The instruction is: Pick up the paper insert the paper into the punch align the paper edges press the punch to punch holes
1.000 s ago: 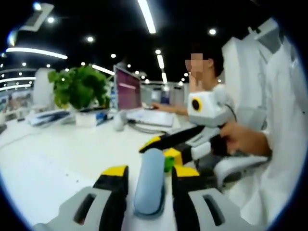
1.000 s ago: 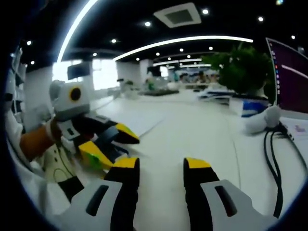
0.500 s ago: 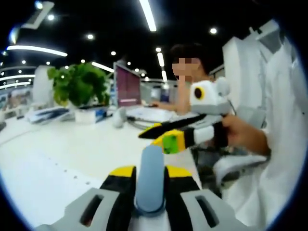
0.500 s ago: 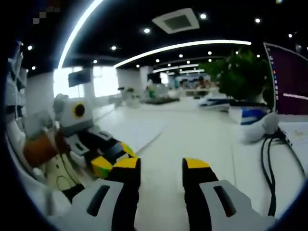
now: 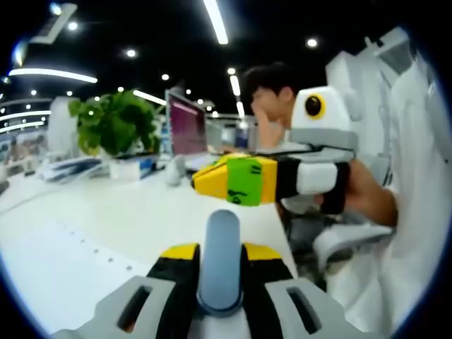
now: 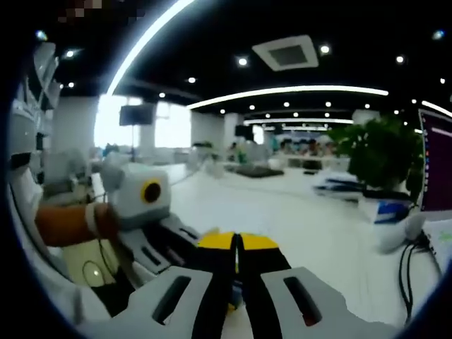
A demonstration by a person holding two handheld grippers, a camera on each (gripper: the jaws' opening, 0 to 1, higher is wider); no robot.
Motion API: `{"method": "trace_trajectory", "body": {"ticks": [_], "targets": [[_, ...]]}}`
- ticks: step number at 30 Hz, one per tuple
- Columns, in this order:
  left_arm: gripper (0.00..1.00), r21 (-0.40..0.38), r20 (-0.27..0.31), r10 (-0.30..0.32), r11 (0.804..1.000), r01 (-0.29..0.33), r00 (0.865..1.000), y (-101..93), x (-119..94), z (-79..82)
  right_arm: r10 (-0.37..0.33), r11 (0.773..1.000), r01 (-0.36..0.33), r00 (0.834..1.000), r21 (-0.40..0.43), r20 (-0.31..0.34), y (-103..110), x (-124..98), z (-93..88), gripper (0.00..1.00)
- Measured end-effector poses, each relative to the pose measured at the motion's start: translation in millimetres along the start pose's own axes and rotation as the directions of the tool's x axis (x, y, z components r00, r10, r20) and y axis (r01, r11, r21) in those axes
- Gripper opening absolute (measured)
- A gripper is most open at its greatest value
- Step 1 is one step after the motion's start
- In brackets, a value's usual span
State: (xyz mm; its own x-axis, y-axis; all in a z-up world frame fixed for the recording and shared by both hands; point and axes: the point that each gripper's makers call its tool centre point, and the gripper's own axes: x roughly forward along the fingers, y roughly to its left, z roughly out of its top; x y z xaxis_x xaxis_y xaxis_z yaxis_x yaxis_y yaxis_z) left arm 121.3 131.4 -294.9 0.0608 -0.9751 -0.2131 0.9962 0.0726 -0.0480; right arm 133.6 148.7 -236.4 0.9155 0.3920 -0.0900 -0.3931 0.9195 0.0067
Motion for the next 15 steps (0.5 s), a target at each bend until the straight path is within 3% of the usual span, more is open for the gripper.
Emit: {"method": "trace_trajectory", "body": {"ticks": [2,5,8,9,12,15], "targets": [[0.25,-0.001,-0.001,0.000,1.000,0.000,1.000,0.0,0,-0.3,0.005,1.000,-0.005,1.000,-0.004,0.011,2,1,1.1,0.05],[0.25,0.000,-0.003,0.001,1.000,-0.001,1.000,0.1,0,-0.7,0.012,0.994,-0.011,1.000,-0.109,0.012,7,4,0.7,0.04],[0.25,0.003,-0.005,0.002,1.000,-0.002,1.000,0.1,0,-1.3,0.006,0.986,-0.015,0.998,-0.166,-0.060,9,7,-16.6,0.04],[0.25,0.004,-0.006,0.003,1.000,-0.003,1.000,0.5,0,-1.5,-0.006,0.987,0.004,1.000,-0.159,-0.015,7,4,-10.1,0.04],[0.25,0.006,-0.007,0.004,1.000,-0.004,1.000,0.7,0,-1.7,-0.018,0.996,0.017,1.000,-0.086,-0.009,3,3,-8.9,0.03],[0.25,0.008,-0.009,0.006,1.000,-0.006,1.000,1.0,1,-1.8,-0.024,0.998,0.025,1.000,-0.063,0.019,-1,2,-10.6,0.03]]}}
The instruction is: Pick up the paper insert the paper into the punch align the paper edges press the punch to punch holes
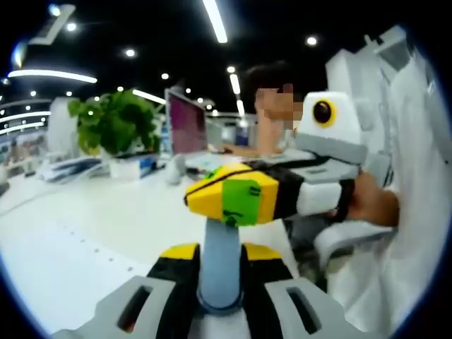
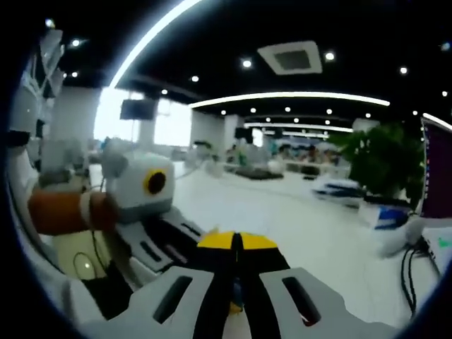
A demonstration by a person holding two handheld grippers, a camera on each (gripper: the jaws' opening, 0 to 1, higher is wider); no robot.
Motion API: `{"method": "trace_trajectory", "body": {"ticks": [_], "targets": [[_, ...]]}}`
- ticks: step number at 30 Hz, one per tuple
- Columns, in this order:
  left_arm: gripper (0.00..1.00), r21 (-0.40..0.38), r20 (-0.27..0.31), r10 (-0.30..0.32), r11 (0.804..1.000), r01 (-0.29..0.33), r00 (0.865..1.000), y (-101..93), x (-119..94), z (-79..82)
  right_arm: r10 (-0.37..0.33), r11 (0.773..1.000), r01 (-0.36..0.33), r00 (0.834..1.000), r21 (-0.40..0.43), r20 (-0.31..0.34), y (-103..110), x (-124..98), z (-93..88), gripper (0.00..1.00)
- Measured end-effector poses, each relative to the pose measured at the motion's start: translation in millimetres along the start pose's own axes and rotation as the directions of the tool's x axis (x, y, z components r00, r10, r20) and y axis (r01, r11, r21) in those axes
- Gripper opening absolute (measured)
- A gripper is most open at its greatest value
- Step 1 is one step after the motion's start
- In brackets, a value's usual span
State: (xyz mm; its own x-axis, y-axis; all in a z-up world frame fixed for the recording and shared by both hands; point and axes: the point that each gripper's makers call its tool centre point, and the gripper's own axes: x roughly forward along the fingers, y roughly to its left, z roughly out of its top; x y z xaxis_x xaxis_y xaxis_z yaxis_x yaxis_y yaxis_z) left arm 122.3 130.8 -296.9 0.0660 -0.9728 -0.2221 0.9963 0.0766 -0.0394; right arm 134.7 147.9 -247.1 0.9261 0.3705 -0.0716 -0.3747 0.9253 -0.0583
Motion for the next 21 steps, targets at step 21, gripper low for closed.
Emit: {"method": "trace_trajectory", "body": {"ticks": [21], "targets": [[0.25,-0.009,-0.004,0.001,1.000,-0.001,1.000,6.7,0,-0.2,-0.005,0.962,0.002,1.000,0.274,0.010,-11,2,-32.6,0.02]]}}
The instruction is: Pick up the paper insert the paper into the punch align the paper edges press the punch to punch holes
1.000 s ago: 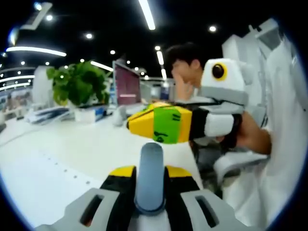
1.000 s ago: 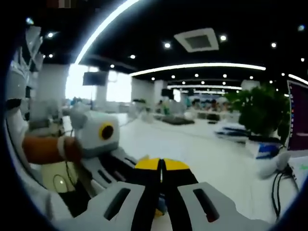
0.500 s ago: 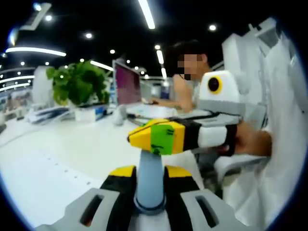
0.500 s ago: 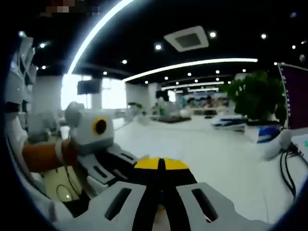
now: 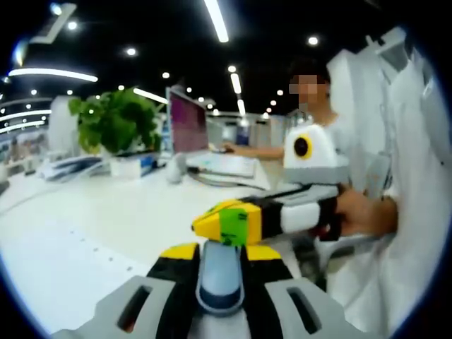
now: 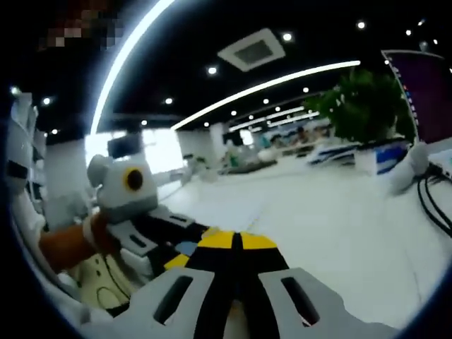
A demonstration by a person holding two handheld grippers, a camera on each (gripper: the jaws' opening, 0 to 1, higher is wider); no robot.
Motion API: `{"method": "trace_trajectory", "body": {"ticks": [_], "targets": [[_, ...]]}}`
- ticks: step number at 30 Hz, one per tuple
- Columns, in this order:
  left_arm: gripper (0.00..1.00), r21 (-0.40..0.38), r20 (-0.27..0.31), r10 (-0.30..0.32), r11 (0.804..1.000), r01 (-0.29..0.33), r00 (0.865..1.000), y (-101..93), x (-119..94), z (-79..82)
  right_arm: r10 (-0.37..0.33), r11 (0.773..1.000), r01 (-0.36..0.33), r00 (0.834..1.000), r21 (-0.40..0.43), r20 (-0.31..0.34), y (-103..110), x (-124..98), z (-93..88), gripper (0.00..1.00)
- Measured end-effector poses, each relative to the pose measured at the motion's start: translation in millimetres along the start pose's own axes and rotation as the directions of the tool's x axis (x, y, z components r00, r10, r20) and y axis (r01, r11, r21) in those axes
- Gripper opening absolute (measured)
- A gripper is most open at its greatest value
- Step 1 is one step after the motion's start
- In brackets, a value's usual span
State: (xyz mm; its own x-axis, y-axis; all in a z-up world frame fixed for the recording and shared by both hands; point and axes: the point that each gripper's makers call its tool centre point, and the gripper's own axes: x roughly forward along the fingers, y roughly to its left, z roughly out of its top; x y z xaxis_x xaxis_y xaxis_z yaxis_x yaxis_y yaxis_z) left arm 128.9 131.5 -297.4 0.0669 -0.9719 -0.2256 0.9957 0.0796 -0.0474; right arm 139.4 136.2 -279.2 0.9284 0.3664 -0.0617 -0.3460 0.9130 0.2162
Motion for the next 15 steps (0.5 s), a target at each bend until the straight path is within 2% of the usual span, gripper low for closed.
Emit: {"method": "trace_trajectory", "body": {"ticks": [4,6,7,8,12,15], "targets": [[0.25,0.000,0.001,0.001,1.000,-0.001,1.000,-1.6,0,0.2,0.019,1.000,-0.019,1.000,-0.021,0.002,5,0,10.1,0.03],[0.25,0.001,0.000,0.002,1.000,-0.002,1.000,-2.0,0,0.2,0.043,0.999,-0.043,0.999,-0.021,0.031,14,0,22.3,0.03],[0.25,0.004,0.001,0.003,1.000,-0.003,1.000,-2.3,0,0.2,0.027,0.998,-0.026,1.000,-0.049,0.008,13,1,20.7,0.03],[0.25,0.006,0.000,0.004,1.000,-0.004,1.000,-2.4,1,0.1,0.012,0.992,-0.012,1.000,-0.125,0.000,14,2,20.3,0.03],[0.25,0.012,0.001,0.005,1.000,-0.006,1.000,-3.7,1,0.0,0.017,0.996,-0.017,1.000,-0.092,0.000,15,1,21.4,0.03],[0.25,-0.005,0.001,0.002,1.000,-0.002,1.000,-4.1,1,-0.1,0.049,0.994,-0.047,0.999,-0.103,0.021,24,4,31.0,0.04]]}}
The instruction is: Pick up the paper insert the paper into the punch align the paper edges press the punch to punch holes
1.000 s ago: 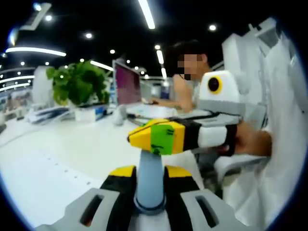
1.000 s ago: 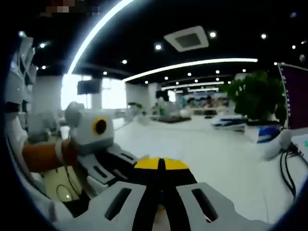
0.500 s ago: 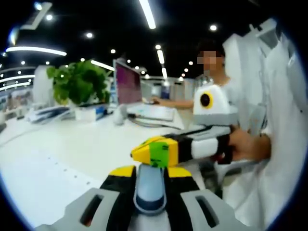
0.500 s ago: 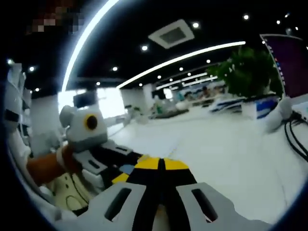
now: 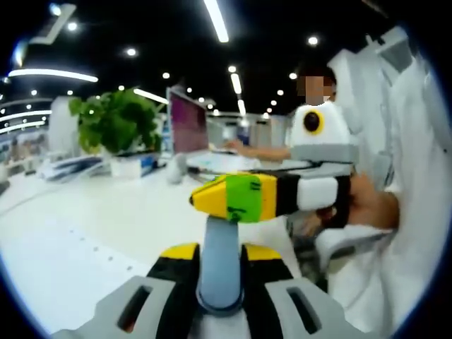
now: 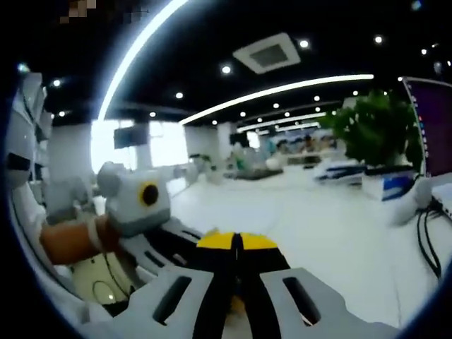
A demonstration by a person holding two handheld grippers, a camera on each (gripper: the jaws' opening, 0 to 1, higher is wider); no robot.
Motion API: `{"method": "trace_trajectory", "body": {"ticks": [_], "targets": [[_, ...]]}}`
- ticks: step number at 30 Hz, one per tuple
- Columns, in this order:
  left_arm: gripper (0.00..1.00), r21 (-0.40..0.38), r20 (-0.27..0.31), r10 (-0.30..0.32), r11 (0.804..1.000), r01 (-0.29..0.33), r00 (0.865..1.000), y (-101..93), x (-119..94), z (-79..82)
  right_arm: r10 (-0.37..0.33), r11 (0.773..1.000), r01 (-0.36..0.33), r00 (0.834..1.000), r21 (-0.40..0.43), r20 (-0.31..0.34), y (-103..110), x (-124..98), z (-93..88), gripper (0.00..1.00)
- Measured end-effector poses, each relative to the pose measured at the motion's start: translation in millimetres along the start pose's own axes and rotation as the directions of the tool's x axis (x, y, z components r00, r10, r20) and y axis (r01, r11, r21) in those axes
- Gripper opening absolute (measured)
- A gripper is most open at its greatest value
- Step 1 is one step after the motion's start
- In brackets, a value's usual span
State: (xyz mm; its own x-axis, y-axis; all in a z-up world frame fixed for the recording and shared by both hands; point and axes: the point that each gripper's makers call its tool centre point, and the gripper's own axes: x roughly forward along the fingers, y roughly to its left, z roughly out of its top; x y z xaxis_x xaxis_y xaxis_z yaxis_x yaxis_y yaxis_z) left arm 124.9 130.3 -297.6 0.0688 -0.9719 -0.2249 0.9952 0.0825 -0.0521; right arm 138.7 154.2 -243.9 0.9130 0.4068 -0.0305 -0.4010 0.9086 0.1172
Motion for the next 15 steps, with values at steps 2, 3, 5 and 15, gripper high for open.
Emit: {"method": "trace_trajectory", "body": {"ticks": [2,3,5,15], "targets": [[0.25,0.001,0.000,0.003,1.000,-0.003,1.000,-0.1,0,-0.3,-0.001,0.997,-0.001,1.000,-0.075,-0.029,0,1,-1.7,0.04],[0.25,0.004,0.000,0.004,1.000,-0.004,1.000,-0.1,1,-0.4,0.000,0.998,-0.001,1.000,-0.059,-0.025,1,1,-1.2,0.04],[0.25,0.007,0.001,0.003,1.000,-0.003,1.000,-0.3,1,-0.3,0.019,1.000,-0.018,0.999,0.010,-0.033,2,1,-1.2,0.05],[0.31,0.029,0.002,-0.022,0.999,0.022,1.000,-4.3,1,2.5,-0.024,0.998,0.024,1.000,0.062,0.003,-19,-5,10.1,0.26]]}}
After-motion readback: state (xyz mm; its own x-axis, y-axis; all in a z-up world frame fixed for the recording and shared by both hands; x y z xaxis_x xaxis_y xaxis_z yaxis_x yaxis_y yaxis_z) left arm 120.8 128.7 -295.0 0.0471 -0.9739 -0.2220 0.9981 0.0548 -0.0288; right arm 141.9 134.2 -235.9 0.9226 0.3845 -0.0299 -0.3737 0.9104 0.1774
